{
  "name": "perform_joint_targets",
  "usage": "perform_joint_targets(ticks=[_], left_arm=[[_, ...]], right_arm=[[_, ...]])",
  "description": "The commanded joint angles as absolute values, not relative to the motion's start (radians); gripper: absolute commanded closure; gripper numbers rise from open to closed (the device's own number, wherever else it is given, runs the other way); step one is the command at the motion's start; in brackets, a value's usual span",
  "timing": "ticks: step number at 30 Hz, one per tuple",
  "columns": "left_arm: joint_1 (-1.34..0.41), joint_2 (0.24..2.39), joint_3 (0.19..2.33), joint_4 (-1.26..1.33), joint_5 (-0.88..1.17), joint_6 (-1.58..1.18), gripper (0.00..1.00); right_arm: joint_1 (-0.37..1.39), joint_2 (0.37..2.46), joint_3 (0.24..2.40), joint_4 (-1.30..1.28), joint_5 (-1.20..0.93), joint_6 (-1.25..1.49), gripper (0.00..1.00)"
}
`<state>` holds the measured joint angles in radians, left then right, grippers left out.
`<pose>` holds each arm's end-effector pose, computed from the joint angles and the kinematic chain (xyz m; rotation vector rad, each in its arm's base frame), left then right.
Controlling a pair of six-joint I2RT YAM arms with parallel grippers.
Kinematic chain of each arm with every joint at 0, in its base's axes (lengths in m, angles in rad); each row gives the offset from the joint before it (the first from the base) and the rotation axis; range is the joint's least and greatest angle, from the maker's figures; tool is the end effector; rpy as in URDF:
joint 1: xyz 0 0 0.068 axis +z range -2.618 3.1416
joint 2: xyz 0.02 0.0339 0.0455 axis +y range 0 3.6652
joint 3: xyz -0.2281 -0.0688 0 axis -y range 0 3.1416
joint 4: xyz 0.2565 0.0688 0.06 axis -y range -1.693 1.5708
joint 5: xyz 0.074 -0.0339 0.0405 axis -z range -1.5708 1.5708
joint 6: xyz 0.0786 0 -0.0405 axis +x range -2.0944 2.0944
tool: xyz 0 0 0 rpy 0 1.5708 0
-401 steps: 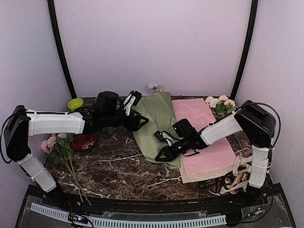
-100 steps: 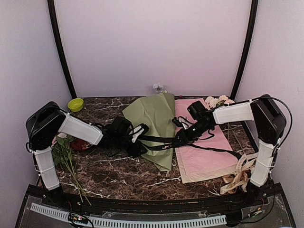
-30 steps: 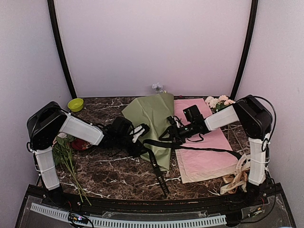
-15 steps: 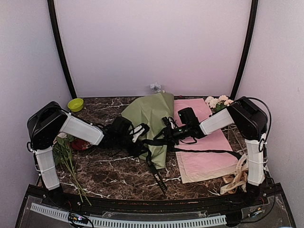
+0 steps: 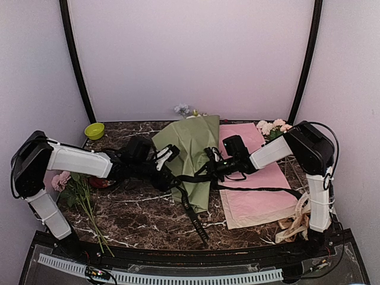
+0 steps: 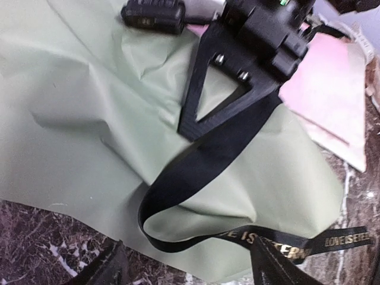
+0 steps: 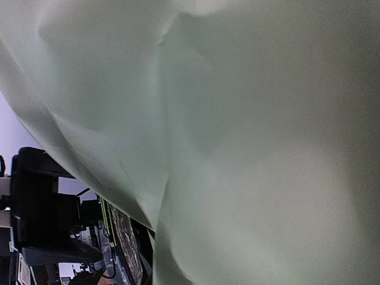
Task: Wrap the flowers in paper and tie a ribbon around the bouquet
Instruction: Pick up the folded bouquet from the center of the board, then pick up the left side of the ribbon.
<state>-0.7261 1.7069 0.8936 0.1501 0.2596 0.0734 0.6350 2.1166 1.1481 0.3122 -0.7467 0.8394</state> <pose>0.2775 -0.2733 0.1020 1.0219 2.0453 -0.6389 0.3205 0.3025 0.0507 -0.2236 2.5285 1.5472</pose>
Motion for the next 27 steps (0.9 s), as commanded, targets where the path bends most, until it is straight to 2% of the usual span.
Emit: perform_joint_targets(ticks=[1,11,15,18,20,24,27], left_arm=[[-0.715,1.638,0.855,0.148,0.374,0.081,0.24],[-0.664,1.863,1.052,0.025,0.269,0.136,0.21],[-0.664,1.914,1.084,0.012,0.302,0.125,0.26],[-0.672,1.908,1.068,0.037,0.375,0.103,0.39],[-0.684,1.885,1.040,0.074,0.406,0.105,0.53],[-0.690,1.812,1.002,0.081,0.430,0.086,0.97],[-0.696,1.722,0.963,0.036,0.471,0.082,1.00]], right_arm=[[0.639,2.093,1.132,0.369,-0.734,0.834,0.95],[0.639,2.086,1.123,0.366,-0.726,0.837,0.95],[0.638,2.090,1.127,0.369,-0.729,0.842,0.95],[0.638,2.090,1.129,0.376,-0.729,0.851,0.95],[0.638,2.090,1.130,0.375,-0.727,0.854,0.96],[0.635,2.091,1.135,0.378,-0.728,0.885,0.97],[0.627,2.090,1.138,0.385,-0.728,0.924,0.99]])
